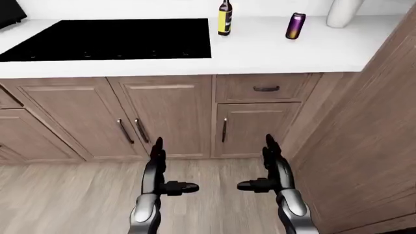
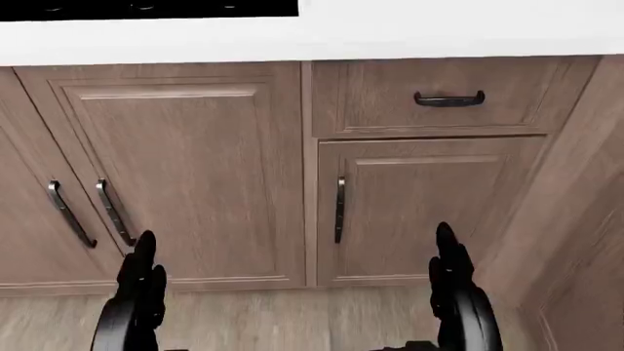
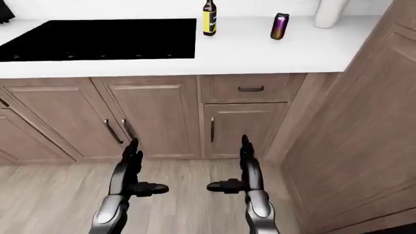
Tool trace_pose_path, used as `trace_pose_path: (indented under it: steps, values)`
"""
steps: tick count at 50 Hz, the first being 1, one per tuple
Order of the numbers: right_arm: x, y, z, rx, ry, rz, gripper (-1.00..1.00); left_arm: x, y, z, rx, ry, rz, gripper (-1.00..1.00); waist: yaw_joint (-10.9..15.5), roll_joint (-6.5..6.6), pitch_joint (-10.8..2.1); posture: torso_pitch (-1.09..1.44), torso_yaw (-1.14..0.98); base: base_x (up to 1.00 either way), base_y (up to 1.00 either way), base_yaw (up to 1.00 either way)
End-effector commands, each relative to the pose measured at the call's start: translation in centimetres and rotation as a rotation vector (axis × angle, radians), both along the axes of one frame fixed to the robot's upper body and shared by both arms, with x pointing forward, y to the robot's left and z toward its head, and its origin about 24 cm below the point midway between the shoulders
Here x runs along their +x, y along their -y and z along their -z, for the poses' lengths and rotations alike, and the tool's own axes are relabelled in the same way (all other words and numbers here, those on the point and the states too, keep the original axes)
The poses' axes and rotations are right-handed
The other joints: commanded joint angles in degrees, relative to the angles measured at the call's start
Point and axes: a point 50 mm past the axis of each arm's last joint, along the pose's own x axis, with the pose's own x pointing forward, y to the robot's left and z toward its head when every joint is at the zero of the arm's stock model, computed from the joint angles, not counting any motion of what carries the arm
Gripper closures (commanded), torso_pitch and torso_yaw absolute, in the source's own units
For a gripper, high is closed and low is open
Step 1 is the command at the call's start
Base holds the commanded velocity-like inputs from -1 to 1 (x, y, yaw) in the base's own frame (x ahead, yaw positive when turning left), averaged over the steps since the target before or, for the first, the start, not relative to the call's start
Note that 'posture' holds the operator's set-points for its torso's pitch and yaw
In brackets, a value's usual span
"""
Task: Move the drinks to the dining counter.
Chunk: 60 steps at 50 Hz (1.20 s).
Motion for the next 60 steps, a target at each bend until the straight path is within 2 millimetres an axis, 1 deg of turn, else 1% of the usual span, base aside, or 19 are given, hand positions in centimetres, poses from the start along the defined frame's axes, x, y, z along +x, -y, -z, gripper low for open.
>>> trace_pose_path:
  steps: [1, 3, 5, 7, 13, 16, 27, 33, 34, 36, 37, 40, 43, 44, 46, 51, 56, 58, 60]
  values:
    - [1.1, -0.4, -4.2, 0.004, 0.188, -0.021, -1.0, 1.5, -0.3, -3.8, 0.014, 0.192, -0.015, -1.0, -0.1, -0.45, -0.05, 0.0, 0.0, 0.0, 0.0, 0.0]
    - [1.0, -0.5, -4.6, 0.006, 0.196, -0.024, -1.0, 1.4, -0.3, -4.3, 0.021, 0.195, -0.016, -1.0, 0.4, -0.11, -3.69, 0.0, 0.0, 0.0, 0.0, 0.0]
    - [0.9, -0.5, -4.6, 0.005, 0.197, -0.025, -1.0, 1.3, -0.4, -4.7, 0.025, 0.199, -0.017, -1.0, 0.3, -0.34, -1.16, 0.0, 0.0, 0.0, 0.0, 0.0]
    - [0.8, -0.5, -4.6, 0.008, 0.2, -0.024, -1.0, 1.2, -0.6, -5.2, 0.026, 0.205, -0.024, -1.0, 0.3, -0.41, -3.85, 0.0, 0.0, 0.0, 0.0, 0.0]
    - [1.2, -0.4, -6.8, -0.006, 0.218, -0.035, -1.0, 1.9, -1.5, -8.7, 0.051, 0.245, -0.042, -1.0, 0.4, -0.14, -4.71, 0.0, 0.0, 0.0, 0.0, 0.0]
    - [1.6, 0.3, -8.3, -0.01, 0.229, -0.017, -1.0, 2.2, -2.3, -11.2, 0.071, 0.265, -0.064, -1.0, 0.4, -0.01, -4.88, 0.0, 0.0, 0.0, 0.0, 0.0]
    - [2.3, 2.8, -17.4, -0.015, 0.303, 0.043, -1.0, 4.1, -5.3, -21.0, 0.047, 0.338, -0.138, -1.0, 0.5, 0.2, -5.13, 0.0, 0.0, 0.0, 0.0, 0.0]
    - [2.8, 5.5, -20.6, 0.014, 0.341, 0.103, -1.0, 4.6, -6.6, -21.4, 0.061, 0.334, -0.167, -1.0, 0.5, 0.12, -4.55, 0.0, 0.0, 0.0, 0.0, 0.0]
    - [2.8, 5.7, -21.1, 0.016, 0.349, 0.106, -1.0, 4.6, -6.7, -21.4, 0.062, 0.335, -0.169, -1.0, 0.5, 0.3, -5.62, 0.0, 0.0, 0.19, -0.12, 0.0]
    - [2.7, 6.2, -22.1, 0.021, 0.364, 0.114, -1.0, 4.6, -6.8, -21.8, 0.066, 0.34, -0.173, -1.0, 0.7, 0.68, -3.0, 0.0, 0.0, 0.29, -0.14, 0.0]
    - [2.8, 6.3, -22.4, 0.017, 0.368, 0.115, -1.0, 4.6, -6.9, -22.0, 0.07, 0.34, -0.177, -1.0, 0.7, 0.98, -2.7, 0.0, 0.0, 0.28, -0.15, 0.0]
    - [3.1, 7.0, -23.2, 0.019, 0.377, 0.129, -1.0, 4.6, -7.0, -22.9, 0.088, 0.348, -0.174, -1.0, 1.1, -0.2, -2.87, 0.0, 0.0, 0.29, -0.16, 0.0]
    - [3.0, 7.5, -24.2, 0.018, 0.389, 0.142, -1.0, 4.5, -7.1, -24.1, 0.092, 0.362, -0.176, -1.0, 1.4, -4.28, -3.45, 0.0, 0.0, 0.28, -0.15, 0.0]
    - [3.0, 7.6, -24.4, 0.019, 0.392, 0.141, -1.0, 4.5, -7.1, -24.3, 0.094, 0.367, -0.174, -1.0, 1.0, -2.99, -3.04, 0.0, 0.0, 0.29, -0.15, 0.0]
    - [2.9, 7.7, -24.9, 0.019, 0.401, 0.142, -1.0, 4.4, -7.1, -25.2, 0.088, 0.38, -0.175, -1.0, 1.2, -3.57, -2.67, 0.0, 0.0, 0.33, -0.15, 0.0]
    - [2.7, 7.6, -25.6, 0.014, 0.413, 0.136, -1.0, 4.8, -6.8, -25.3, 0.09, 0.385, -0.17, -1.0, 1.1, -1.18, -1.33, 0.0, 0.0, 0.6, -0.16, 0.0]
    - [2.8, 7.4, -25.8, 0.012, 0.419, 0.129, -1.0, 4.7, -6.7, -25.6, 0.087, 0.392, -0.165, -1.0, 0.2, 0.7, -2.16, 0.0, 0.0, 0.61, -0.15, 0.0]
    - [2.6, 7.3, -26.3, 0.008, 0.422, 0.126, -1.0, 4.7, -6.8, -25.9, 0.091, 0.396, -0.166, -1.0, -0.3, 2.19, -2.51, 0.0, 0.0, 0.6, -0.16, 0.0]
    - [2.5, 7.3, -26.5, 0.006, 0.425, 0.125, -1.0, 4.8, -6.9, -25.8, 0.093, 0.396, -0.167, -1.0, -0.3, 5.38, -3.49, 0.0, 0.0, 0.61, -0.15, 0.0]
